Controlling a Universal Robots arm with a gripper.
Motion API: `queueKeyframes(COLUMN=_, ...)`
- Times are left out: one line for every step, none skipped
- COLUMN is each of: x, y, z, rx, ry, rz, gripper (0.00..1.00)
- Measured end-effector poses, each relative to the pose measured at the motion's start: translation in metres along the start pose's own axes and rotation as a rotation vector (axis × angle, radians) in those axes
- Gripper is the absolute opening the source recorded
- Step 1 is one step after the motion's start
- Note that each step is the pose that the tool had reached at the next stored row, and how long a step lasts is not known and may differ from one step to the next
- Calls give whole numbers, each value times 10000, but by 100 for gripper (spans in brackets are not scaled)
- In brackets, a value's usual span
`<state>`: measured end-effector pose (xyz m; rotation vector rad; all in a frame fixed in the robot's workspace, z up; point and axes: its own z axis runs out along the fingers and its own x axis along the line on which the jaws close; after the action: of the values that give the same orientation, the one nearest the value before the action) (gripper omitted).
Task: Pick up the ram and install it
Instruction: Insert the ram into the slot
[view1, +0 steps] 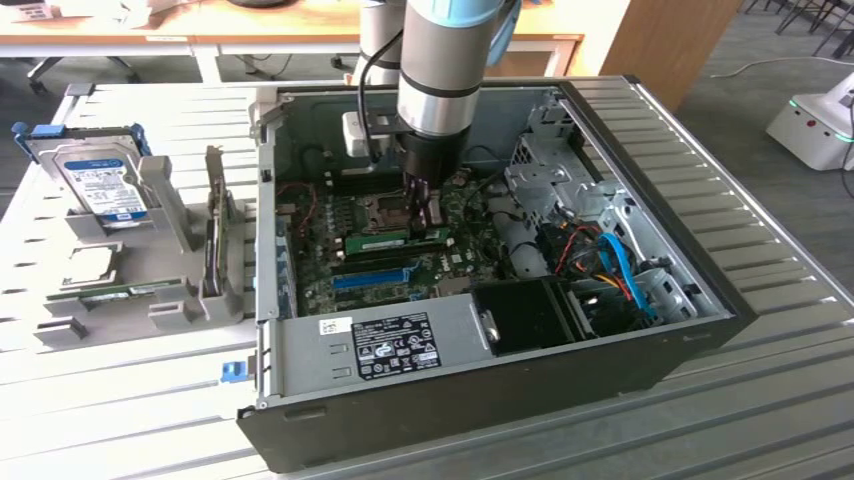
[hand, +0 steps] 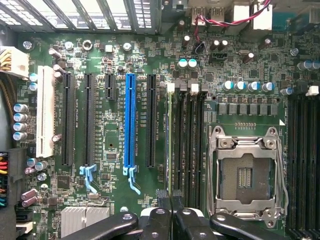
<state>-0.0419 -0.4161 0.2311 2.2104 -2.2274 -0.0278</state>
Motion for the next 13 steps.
queueKeyframes(x=0, y=0, z=0, rx=0, ry=-1, rz=1, gripper=12)
queueKeyframes(x=0, y=0, z=0, rx=-1, ry=0, rz=2, gripper=12)
queueKeyframes(x=0, y=0, z=0, rx=0, ry=0, rz=2, gripper=12)
queueKeyframes(x=0, y=0, z=0, rx=0, ry=0, rz=7, gripper=12)
queueKeyframes(x=0, y=0, z=0, rx=0, ry=-1, rz=18, gripper=12)
queueKeyframes(x=0, y=0, z=1, rx=1, ry=-6, rz=32, gripper=12)
queueKeyframes(x=-1, y=0, z=1, rx=1, ry=-11, rz=45, gripper=12)
queueKeyframes(x=-1, y=0, z=1, rx=1, ry=-12, rz=53, gripper=12)
queueKeyframes(x=-1, y=0, z=1, rx=1, ry=-12, rz=53, gripper=12)
queueKeyframes(x=0, y=0, z=0, rx=0, ry=-11, rz=53, gripper=12)
queueKeyframes(x=0, y=0, z=0, rx=0, ry=-11, rz=54, gripper=12)
queueKeyframes(x=-3, y=0, z=0, rx=0, ry=-12, rz=55, gripper=12)
queueKeyframes(x=-6, y=-1, z=0, rx=0, ry=-11, rz=58, gripper=12)
